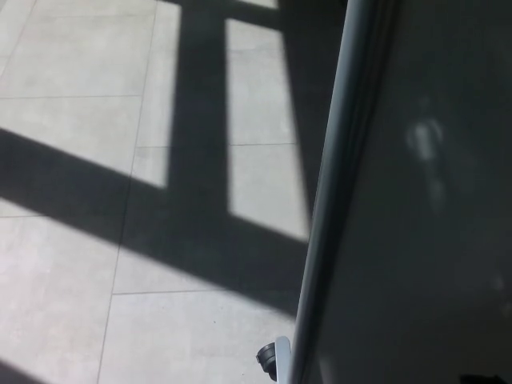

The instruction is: A white board is being place on the right hand side and parallel to the robot and the robot uses its left hand to grab on the leftside of the whiteboard and drag the whiteboard from the right hand side to the left hand side

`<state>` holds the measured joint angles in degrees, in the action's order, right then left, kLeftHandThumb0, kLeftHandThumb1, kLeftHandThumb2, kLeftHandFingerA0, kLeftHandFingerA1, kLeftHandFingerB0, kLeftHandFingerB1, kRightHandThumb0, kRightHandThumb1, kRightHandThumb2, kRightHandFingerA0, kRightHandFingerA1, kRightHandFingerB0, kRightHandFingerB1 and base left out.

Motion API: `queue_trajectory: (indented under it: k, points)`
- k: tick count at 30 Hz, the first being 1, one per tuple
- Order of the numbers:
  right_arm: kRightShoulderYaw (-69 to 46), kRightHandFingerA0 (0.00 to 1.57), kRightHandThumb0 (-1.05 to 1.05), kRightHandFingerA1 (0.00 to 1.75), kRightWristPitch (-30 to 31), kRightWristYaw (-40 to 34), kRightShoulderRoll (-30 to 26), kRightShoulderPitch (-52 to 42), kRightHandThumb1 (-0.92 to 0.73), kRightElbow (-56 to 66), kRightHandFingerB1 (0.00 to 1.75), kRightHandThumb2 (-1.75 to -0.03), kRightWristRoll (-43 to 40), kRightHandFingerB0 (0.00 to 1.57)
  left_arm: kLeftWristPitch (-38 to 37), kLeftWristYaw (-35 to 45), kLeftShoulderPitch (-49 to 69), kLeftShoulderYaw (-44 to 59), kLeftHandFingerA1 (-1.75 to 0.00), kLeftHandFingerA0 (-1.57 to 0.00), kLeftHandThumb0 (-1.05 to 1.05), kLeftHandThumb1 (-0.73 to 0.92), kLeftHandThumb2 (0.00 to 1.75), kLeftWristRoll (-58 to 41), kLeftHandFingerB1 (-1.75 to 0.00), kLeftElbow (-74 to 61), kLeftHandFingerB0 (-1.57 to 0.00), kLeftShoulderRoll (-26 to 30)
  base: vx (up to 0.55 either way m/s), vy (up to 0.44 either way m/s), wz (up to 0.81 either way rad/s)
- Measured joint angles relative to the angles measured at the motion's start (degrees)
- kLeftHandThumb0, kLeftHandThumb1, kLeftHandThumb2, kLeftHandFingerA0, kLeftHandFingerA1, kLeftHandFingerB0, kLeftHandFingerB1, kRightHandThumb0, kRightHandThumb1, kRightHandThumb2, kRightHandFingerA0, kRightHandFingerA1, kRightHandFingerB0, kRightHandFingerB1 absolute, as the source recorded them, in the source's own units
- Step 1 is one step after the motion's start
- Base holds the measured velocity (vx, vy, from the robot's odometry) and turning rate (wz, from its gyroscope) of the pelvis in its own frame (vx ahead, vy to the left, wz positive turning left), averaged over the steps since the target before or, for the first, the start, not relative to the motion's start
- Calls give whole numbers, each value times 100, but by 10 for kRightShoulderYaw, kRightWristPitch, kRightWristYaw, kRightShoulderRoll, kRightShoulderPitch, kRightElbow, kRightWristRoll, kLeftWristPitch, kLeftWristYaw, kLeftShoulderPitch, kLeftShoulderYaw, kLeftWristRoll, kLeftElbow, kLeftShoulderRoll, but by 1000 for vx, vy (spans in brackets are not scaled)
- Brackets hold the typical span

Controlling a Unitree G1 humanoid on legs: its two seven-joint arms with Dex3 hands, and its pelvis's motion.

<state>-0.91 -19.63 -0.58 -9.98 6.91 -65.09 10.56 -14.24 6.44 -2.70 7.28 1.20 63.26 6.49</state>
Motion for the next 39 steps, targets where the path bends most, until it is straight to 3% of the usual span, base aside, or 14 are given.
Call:
queue_trajectory:
  k: [1, 3, 4, 6, 7, 8, 12, 15, 16, 29, 31, 35, 38, 39]
  points:
    - [-2, 27, -105, 138, -8, 0, 1, 2, -65, -5, 65, -70, -1, 0, -9, 2, -2, 4, -36, -34, -66, 50, 56, -1, -30, 6, -30, 0, 0, 0, 0]
    - [-6, 55, -105, 135, -27, 0, 1, 5, -69, -18, 60, -69, -2, 0, -27, 6, -5, 11, -36, -34, -66, 50, 56, -3, -30, 19, -30, 0, 0, 0, 0]
    - [-8, 101, -105, 108, -36, -1, 1, 6, -68, -24, 61, -70, -3, 0, -37, 8, -6, 15, -36, -34, -68, 50, 56, -4, -30, 25, -29, 0, 0, 0, 0]
    - [-11, 84, -105, 118, -50, -1, 1, 7, -69, -31, 62, -69, -5, 0, -52, 12, -9, 19, -36, -33, -68, 49, 56, -6, -30, 33, -29, 0, 0, 0, 0]
    - [-12, 28, -105, 143, -57, -1, 1, 8, -69, -34, 57, -68, -5, 0, -60, 14, -10, 21, -36, -34, -69, 49, 56, -7, -30, 37, -29, 0, 0, 0, 0]
    - [-13, 57, -105, 116, -64, -1, 1, 9, -69, -37, 61, -68, -6, 0, -68, 17, -12, 23, -36, -34, -69, 46, 56, -7, -30, 40, -29, 0, 0, 0, 0]
    - [-20, 30, -105, 122, -85, 2, 1, 15, -70, -43, 56, -70, -11, 0, -87, 35, -20, 28, -35, -29, -70, 46, 56, -14, -29, 39, -25, -1, 0, 0, 0]
    - [-20, 60, -105, 115, -98, 2, 1, 18, -70, -43, 64, -71, -12, 0, -98, 51, -27, 26, -34, -27, -67, 45, 55, -18, -29, 25, -25, -2, 0, 0, 0]
    - [-20, 25, -105, 134, -102, 2, 1, 18, -69, -43, 55, -71, -13, 0, -101, 58, -31, 25, -34, -27, -68, 49, 56, -20, -29, 17, -24, -2, 0, 0, 0]
    - [-28, 44, -105, 125, -121, 9, 9, 23, -65, -52, 61, -69, -24, 0, -98, 119, -129, -29, -39, -17, -73, 42, 74, -24, -34, -108, -10, 2, 0, 0, 0]
    - [-30, 42, -105, 126, -122, 10, 9, 23, -66, -53, 61, -70, -26, 0, -90, 124, -138, -46, -47, -1, -35, 16, 82, -20, -47, -122, 0, 5, 0, 0, 0]
    - [-30, 30, -105, 130, -124, 12, 9, 23, -66, -53, 62, -70, -28, 0, -69, 135, -163, -77, -38, -11, -75, 44, 73, -14, -26, -141, -8, 6, 0, 0, 0]
    - [-30, 34, -105, 129, -126, 12, 10, 23, -67, -53, 64, -70, -30, 0, -56, 148, -193, -109, -40, -5, -68, 43, 81, -3, -25, -145, -4, 10, 0, 0, 0]
    - [-30, 37, -105, 127, -126, 12, 10, 23, -67, -53, 64, -69, -30, 0, -54, 152, -201, -116, -31, -11, -73, 47, 59, 0, -22, -145, -10, 11, 0, 0, 0]
